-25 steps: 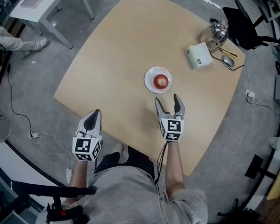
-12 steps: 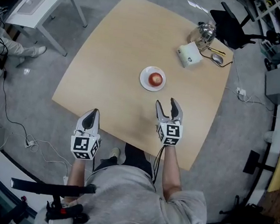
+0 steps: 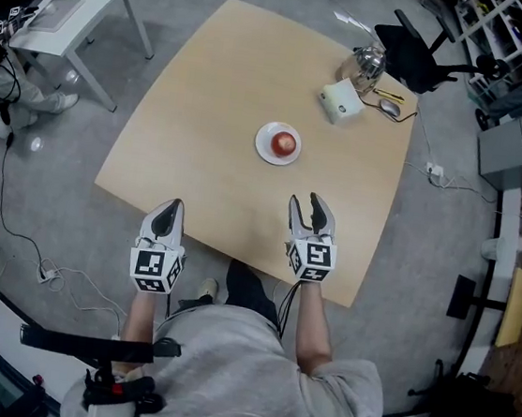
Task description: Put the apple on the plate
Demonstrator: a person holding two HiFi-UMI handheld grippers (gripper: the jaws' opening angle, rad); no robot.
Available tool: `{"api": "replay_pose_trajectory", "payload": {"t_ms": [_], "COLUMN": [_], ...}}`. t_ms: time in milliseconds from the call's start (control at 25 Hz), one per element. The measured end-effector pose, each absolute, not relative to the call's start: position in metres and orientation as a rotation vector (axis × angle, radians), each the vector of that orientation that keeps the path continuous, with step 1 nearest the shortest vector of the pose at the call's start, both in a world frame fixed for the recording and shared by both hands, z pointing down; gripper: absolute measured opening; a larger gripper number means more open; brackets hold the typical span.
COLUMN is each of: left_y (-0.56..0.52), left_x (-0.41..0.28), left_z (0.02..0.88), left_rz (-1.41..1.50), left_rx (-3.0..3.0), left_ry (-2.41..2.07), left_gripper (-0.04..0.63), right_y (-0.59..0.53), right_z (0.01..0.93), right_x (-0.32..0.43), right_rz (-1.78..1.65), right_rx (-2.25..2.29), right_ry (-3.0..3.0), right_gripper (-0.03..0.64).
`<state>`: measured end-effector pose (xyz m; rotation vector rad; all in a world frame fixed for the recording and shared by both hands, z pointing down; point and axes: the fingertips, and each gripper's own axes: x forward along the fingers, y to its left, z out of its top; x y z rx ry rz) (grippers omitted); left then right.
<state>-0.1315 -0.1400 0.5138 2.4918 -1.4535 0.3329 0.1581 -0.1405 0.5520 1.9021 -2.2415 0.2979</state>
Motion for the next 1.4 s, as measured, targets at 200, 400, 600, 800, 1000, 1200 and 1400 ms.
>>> {"api": "replay_pose_trajectory", "payload": {"t_ms": [200,400,600,800,1000,1200,1400], "left_y": [-0.134,-0.122,-0.108,-0.095,-0.084,-0.076,-0.068], "left_x": [-0.132,-0.129,-0.122,-0.120,-0.115,-0.110,-0.108], "left_z": [0.506,0.498,0.486,0.479,0.472,0.461,0.453], "left_rz": [0.303,0.277,0.248,0.235,0.224,0.202,0.175], "left_rx": [2.538,2.584,2.630,2.661,2.693,2.735,2.766], "left_ry": [-1.427,-1.394,-1.363,-1.338,-1.317,-1.287,-1.265], "left_gripper": [0.018,0.018,0.018,0.018,0.018,0.018,0.018], "right_y": [-0.119,-0.091,-0.059,-0.031,-0.009,0.007,0.020], "right_z": [0.538,0.522,0.511,0.506,0.497,0.487,0.482], "right_x": [0.156,0.156,0.160,0.162,0.165,0.163,0.159], "right_rz": [0.267,0.225,0.205,0.210,0.194,0.170,0.146], "right_rx": [1.961,2.023,2.085,2.138,2.190,2.225,2.244], "right_ry": [-2.222,-2.199,-2.172,-2.152,-2.138,-2.124,-2.114], "right_gripper": [0.176,0.152,0.138,0.118,0.087,0.064,0.052]}}
